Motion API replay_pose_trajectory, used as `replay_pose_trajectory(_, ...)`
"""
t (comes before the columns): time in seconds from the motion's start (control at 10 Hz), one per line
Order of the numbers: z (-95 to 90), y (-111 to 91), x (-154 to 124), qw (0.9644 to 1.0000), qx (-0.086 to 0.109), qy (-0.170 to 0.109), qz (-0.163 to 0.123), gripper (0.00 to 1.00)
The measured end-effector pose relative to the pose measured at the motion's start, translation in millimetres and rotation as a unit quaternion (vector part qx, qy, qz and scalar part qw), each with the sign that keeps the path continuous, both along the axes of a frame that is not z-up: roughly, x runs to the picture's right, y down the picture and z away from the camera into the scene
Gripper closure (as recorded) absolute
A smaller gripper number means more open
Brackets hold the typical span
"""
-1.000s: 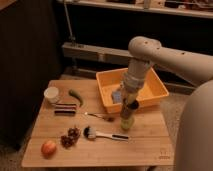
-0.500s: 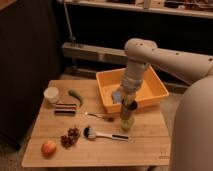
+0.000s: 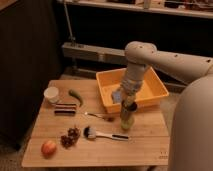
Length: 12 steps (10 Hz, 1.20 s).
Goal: Stack cups on top of each other
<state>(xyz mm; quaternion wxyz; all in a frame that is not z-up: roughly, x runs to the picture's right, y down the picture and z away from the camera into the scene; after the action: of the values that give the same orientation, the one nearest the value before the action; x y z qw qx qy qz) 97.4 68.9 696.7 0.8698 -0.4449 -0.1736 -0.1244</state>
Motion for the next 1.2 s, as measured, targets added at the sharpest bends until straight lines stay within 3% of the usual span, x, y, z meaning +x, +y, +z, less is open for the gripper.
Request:
replay_pose_trajectory(0.4,9.2,-5,7,0.9996,0.029,0.001,0.0,1.0)
replay_pose_trajectory(0.6,11.4,-2,8,0.9989,0.038,0.015,-0.021,1.0)
replay_pose_trajectory(1.2,25.9,15,10,0.9988,0.044,0.015,-0.015,1.0)
